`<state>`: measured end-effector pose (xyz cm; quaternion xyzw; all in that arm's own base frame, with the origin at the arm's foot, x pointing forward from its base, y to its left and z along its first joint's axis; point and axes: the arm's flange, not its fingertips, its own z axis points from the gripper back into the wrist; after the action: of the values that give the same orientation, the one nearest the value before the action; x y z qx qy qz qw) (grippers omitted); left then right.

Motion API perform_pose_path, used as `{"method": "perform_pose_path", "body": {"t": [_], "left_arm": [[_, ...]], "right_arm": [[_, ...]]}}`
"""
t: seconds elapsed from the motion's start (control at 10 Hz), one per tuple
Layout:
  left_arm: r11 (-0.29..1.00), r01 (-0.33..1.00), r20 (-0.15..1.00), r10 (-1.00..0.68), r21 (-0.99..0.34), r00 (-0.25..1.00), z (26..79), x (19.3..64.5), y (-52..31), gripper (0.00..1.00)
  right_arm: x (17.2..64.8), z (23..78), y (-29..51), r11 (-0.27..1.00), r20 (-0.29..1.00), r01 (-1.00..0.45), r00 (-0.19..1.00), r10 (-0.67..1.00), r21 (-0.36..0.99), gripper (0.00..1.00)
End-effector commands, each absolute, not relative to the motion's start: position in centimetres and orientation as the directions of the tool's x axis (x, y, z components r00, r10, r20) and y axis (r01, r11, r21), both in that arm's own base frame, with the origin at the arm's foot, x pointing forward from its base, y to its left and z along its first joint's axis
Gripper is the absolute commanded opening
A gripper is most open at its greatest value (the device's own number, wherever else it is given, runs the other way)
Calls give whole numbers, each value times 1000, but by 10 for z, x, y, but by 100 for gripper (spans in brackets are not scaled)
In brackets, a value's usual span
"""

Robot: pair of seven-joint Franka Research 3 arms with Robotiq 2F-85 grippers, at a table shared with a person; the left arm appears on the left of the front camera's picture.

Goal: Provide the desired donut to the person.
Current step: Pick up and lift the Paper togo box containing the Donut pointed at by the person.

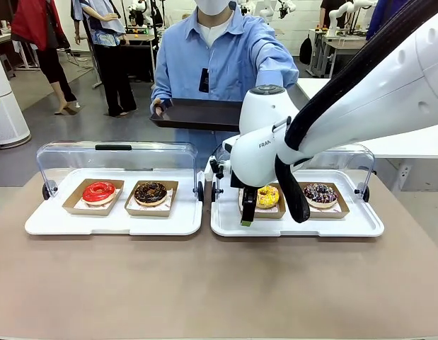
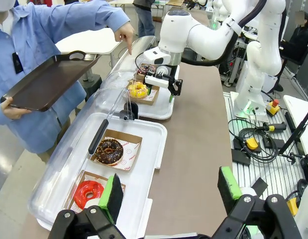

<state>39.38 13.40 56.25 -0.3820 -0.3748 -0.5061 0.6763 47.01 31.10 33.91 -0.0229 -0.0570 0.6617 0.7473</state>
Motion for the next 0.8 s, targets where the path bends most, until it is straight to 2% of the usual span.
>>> {"method": "perform_pose_path", "body": {"t": [0.0, 0.5, 0.7], "left_arm": [[189, 973, 898, -393, -131, 197, 564, 394, 136, 100], [189, 973, 898, -393, -131, 197, 564, 394, 136, 100], [189, 973, 898, -393, -131, 197, 564, 394, 136, 100]], "right_arm": [[479, 335, 317, 118, 37, -985, 114, 993, -128, 100], [490, 330, 312, 126, 38, -985, 122, 992, -116, 100], [494, 328, 311, 95, 46, -992, 91, 995, -89, 100]]}}
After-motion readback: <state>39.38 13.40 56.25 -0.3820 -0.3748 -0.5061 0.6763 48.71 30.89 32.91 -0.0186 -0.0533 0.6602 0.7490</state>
